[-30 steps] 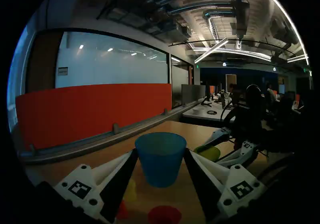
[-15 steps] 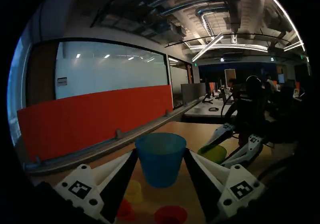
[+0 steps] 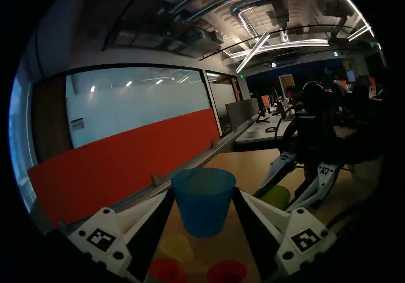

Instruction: Pour water

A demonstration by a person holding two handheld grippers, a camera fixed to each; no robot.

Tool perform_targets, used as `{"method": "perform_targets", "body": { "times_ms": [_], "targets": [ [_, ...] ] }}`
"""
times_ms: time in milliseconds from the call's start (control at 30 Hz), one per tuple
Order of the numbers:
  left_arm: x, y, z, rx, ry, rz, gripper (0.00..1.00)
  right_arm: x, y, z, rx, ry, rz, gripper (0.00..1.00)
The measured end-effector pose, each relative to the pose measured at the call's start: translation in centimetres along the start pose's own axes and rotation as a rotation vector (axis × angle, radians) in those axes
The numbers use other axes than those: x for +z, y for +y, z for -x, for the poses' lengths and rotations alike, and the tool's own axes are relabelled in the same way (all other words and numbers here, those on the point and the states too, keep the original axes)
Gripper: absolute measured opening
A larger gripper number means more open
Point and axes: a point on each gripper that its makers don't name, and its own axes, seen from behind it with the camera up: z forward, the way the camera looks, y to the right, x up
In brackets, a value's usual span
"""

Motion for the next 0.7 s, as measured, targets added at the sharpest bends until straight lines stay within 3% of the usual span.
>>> {"method": "perform_targets", "body": {
  "times_ms": [433, 700],
  "targets": [
    [-0.43, 0.21, -0.87, 0.092, 0.007, -0.023, 0.83, 0.42, -0.62, 0.01, -0.001, -0.001, -0.018, 0.92],
    [-0.52, 0.56, -1.06, 0.186, -0.003, -0.032, 0.83, 0.74, -0.9, 0.08, 0.001, -0.004, -0.028, 0.92]
  ]
}}
